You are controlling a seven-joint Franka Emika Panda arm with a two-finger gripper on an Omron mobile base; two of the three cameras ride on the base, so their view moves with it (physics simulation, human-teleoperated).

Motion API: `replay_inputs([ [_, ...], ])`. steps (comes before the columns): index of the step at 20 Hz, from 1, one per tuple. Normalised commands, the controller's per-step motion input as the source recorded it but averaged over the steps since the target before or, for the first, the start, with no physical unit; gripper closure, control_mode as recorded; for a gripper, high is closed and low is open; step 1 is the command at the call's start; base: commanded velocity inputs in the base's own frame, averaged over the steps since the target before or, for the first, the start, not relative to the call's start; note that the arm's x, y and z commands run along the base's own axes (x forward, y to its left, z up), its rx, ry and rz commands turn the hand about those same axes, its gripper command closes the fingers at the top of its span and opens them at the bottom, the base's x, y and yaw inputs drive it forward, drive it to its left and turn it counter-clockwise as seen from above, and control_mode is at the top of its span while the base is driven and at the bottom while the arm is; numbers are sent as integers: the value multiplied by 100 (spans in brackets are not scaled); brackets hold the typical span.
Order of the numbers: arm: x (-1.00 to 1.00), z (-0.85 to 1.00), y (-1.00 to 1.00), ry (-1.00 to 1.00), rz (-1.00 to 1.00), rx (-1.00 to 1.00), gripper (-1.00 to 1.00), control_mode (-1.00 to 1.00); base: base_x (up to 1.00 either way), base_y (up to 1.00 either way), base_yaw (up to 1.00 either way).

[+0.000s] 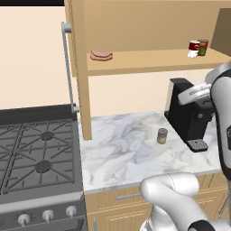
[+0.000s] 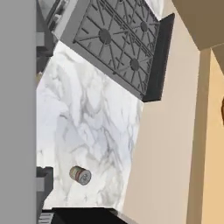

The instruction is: Pick the cans from the counter and place them in their designated side in the cabinet.

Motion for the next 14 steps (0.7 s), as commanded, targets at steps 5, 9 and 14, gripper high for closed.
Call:
replay_inputs([
  [5,-42,-28,11,25,-15,12,-100,-100,0,0,0],
  [9,-18,-34,15,3,-14,-4,-100,-100,0,0,0],
  [14,-6,-33,5,0,-17,-8,-100,-100,0,0,0],
])
